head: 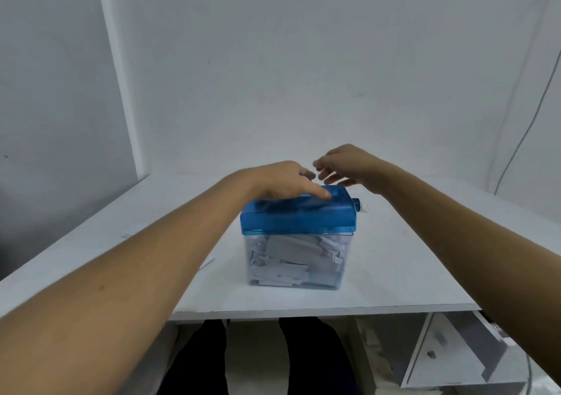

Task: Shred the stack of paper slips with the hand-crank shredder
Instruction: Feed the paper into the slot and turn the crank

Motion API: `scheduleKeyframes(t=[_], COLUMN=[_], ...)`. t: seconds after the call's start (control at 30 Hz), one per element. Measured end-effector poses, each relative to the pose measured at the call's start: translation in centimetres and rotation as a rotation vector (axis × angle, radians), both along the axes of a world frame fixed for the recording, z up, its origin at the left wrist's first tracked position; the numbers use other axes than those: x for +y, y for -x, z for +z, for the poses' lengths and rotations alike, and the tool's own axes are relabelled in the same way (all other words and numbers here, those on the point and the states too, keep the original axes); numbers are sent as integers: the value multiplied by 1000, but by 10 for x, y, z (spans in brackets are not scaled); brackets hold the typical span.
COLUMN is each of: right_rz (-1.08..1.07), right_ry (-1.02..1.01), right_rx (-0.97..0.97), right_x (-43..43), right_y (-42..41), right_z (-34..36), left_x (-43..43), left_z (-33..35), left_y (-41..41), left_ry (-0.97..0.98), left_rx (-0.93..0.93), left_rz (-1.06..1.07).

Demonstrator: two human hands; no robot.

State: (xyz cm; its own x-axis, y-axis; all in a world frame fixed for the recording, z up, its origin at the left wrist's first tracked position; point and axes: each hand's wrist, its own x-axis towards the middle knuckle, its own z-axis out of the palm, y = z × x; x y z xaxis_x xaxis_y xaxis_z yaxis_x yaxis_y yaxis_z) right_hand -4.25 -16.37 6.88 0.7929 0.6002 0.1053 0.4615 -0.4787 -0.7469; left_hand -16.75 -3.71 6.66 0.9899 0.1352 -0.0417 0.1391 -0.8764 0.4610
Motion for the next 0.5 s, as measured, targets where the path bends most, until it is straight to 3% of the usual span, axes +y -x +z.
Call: scheduleKeyframes(t=[0.27, 0.5], right_rz=[119, 223], right_ry=[142, 278], right_rx=[-204, -404], right_x=[51, 109], right_y=[38, 96], right_z=[18, 11], left_x=[69, 141], left_z=[9, -42], left_y=[42, 98], left_ry=[51, 159], left_rx=[-238, -344], left_rz=[153, 410])
